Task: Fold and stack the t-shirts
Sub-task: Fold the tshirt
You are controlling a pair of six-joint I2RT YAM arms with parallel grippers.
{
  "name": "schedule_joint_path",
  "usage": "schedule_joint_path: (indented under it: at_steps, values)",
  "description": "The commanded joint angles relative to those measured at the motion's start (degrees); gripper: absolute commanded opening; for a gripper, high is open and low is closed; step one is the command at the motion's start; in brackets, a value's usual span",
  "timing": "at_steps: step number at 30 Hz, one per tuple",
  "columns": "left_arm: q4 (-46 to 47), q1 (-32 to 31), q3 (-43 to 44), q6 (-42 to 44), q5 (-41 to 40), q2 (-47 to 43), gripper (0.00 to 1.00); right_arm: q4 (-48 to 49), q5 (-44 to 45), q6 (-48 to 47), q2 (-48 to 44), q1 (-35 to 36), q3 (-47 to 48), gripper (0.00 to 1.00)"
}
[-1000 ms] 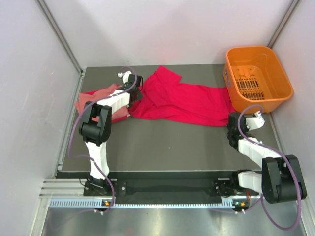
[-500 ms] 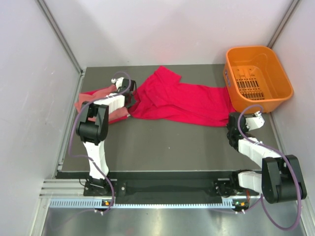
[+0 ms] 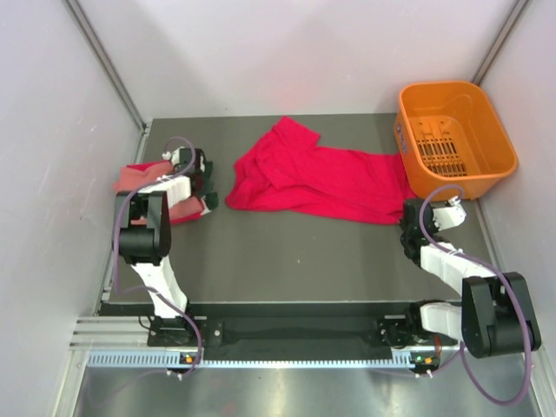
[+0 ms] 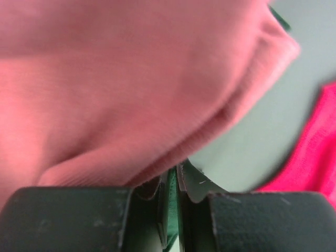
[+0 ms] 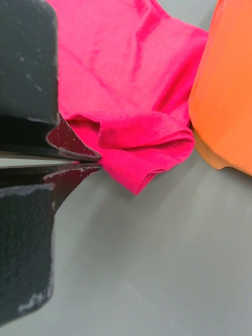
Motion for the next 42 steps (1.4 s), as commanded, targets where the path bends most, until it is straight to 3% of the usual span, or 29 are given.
schedule_joint_path:
  at_steps: [1, 9, 14, 20, 26, 31, 39, 42]
  values:
    - [-3.88, 6.76, -2.76, 1.05, -5.29, -3.41, 0.14, 1.91, 0.01, -0.87, 0.44, -0.59, 1.96, 0.00]
    - [-4.14, 8.78, -3.37, 0.88, -7.14, -5.61, 0.15, 1.47, 0.54, -0.87, -0.96, -0.50, 1.52, 0.00]
    - [-1.61, 8.53, -4.25, 1.05, 1.63, -6.84, 0.18, 1.47, 0.02, -1.04, -0.79, -0.50, 1.78, 0.00]
    - [2.54, 5.10, -8.91, 0.70, 9.38, -13.77, 0.46, 1.56, -0.43, -0.95, -0.35, -0.50, 1.96, 0.00]
    - [0.52, -0.87, -9.61, 0.35, 9.47, -19.05, 0.53, 2.00, -0.78, -1.04, 0.35, -0.59, 2.04, 0.00]
    - [0.86, -6.59, -10.05, 0.52, 12.37, -21.43, 0.69, 2.09, -0.86, -1.22, 0.53, -0.50, 2.22, 0.00]
    - [4.73, -8.43, -7.95, 7.98, 22.29, -17.31, 0.72, 2.18, -1.39, -1.48, 1.32, -0.50, 2.57, 0.00]
    - [2.12, -10.98, -4.97, 11.40, 21.26, -14.41, 0.72, 2.44, -1.66, -1.48, 1.49, -0.50, 2.48, 0.00]
